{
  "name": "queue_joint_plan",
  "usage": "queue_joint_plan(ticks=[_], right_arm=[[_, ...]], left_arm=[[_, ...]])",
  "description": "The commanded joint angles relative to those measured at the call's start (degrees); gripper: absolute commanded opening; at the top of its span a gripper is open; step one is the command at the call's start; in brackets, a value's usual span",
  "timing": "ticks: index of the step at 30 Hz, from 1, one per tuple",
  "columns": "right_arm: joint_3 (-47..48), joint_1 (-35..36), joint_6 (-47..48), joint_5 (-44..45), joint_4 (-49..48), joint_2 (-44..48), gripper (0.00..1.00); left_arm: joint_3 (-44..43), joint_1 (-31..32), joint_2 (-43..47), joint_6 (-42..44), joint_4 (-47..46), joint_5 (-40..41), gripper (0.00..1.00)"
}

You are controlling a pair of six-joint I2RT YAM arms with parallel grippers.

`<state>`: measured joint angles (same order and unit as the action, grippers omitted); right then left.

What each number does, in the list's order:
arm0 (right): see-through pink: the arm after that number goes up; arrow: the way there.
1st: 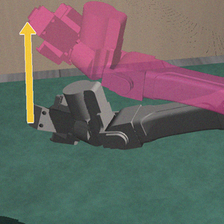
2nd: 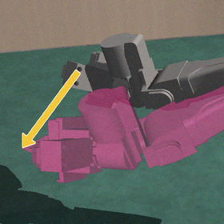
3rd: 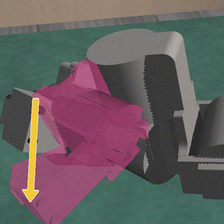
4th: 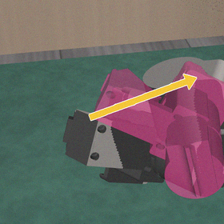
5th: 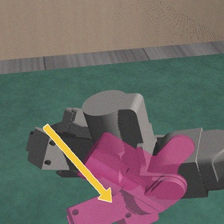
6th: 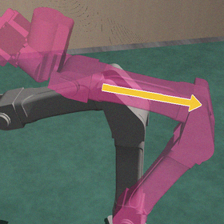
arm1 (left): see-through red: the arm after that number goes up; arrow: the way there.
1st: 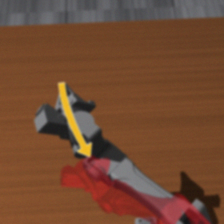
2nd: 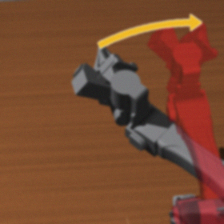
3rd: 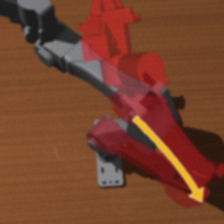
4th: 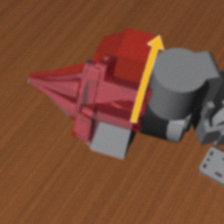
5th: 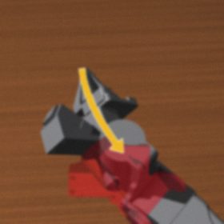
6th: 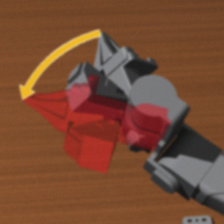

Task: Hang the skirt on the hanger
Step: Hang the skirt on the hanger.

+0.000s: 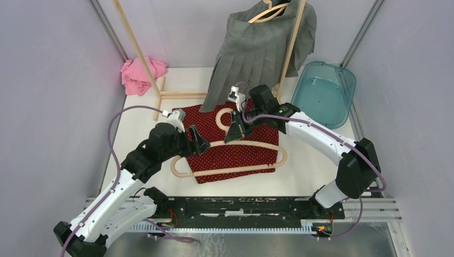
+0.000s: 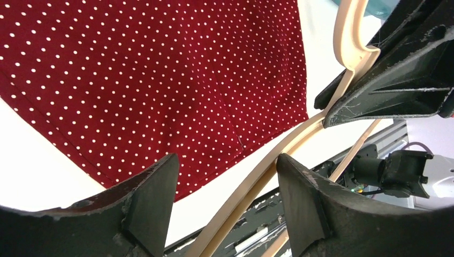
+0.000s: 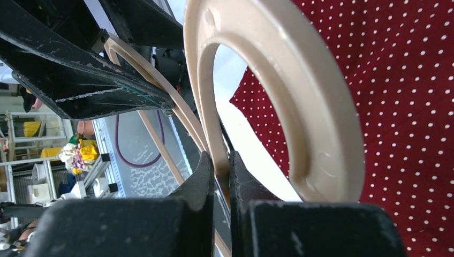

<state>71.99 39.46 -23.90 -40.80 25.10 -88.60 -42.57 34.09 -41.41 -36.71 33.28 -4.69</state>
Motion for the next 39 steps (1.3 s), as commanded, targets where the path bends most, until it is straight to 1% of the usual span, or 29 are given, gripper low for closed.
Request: queue_joint_plan(ticks=[1, 3, 6, 8, 9, 12, 15, 20, 25, 26, 28, 29, 30, 34, 39], right_arm=[[0.74, -1.08, 0.74, 6.46, -8.88, 1.20, 0.01], [0.61, -1.23, -0.11, 1.40, -10.73, -0.12, 0.01], [-0.81, -1.23, -3.46, -4.27, -13.82, -2.01, 0.01], [-1.30, -1.22, -4.00, -6.90, -13.50, -3.12, 0.01], [-0.93, -1.22, -2.90, -7.28, -11.61, -3.46, 0.01], [0.32, -1.22, -0.53, -9.45, -7.71, -3.22, 0.01], [0.14, -1.21, -0.98, -9.13, -7.05, -1.36, 0.01], [0.49, -1.21, -3.35, -8.72, -7.99, 2.17, 0.01], [2.52, -0.62, -3.12, -11.44, -6.60, 3.86, 0.01], [2.56, -0.37, -2.98, -11.21, -6.08, 4.30, 0.01], [2.31, -0.14, -2.91, -11.26, -5.55, 4.71, 0.01], [2.37, -0.03, -2.60, -10.79, -4.74, 4.89, 0.01], [2.31, 0.00, -2.23, -10.25, -3.77, 4.99, 0.01], [2.61, 0.13, -0.35, -7.88, 0.15, 5.72, 0.01], [1.85, 0.35, 1.28, -6.62, 2.46, 7.47, 0.01]], left_arm=[[-3.90, 0.55, -2.23, 2.46, -0.02, -0.37, 0.76], [-4.42, 0.51, -3.40, 3.54, -1.21, -0.79, 0.77], [-2.79, 0.50, -2.84, 4.13, -4.57, 1.61, 0.84], [-1.57, 0.53, -1.68, 3.52, -6.26, 3.68, 0.97], [-0.90, 0.63, -0.93, 3.02, -6.95, 4.43, 0.99], [1.52, 0.55, 1.34, 1.97, -10.78, 4.03, 0.99], [4.04, 0.56, 4.07, 2.76, -16.21, -1.43, 0.99], [6.03, 0.55, 8.25, 4.32, -18.01, -7.74, 0.99], [9.18, 0.54, 14.03, 3.92, -20.51, -12.46, 0.99], [9.43, 0.54, 15.13, 3.82, -20.27, -12.09, 0.99], [8.84, 0.59, 16.30, 3.14, -17.54, -7.88, 0.99], [8.29, 0.59, 16.27, 2.78, -15.00, -4.48, 0.99], [7.94, 0.56, 16.07, 2.26, -14.14, -3.24, 0.99], [6.74, 0.55, 15.39, 1.85, -13.50, -4.49, 0.99], [4.19, 0.59, 14.16, 2.77, -11.20, -2.77, 0.99]])
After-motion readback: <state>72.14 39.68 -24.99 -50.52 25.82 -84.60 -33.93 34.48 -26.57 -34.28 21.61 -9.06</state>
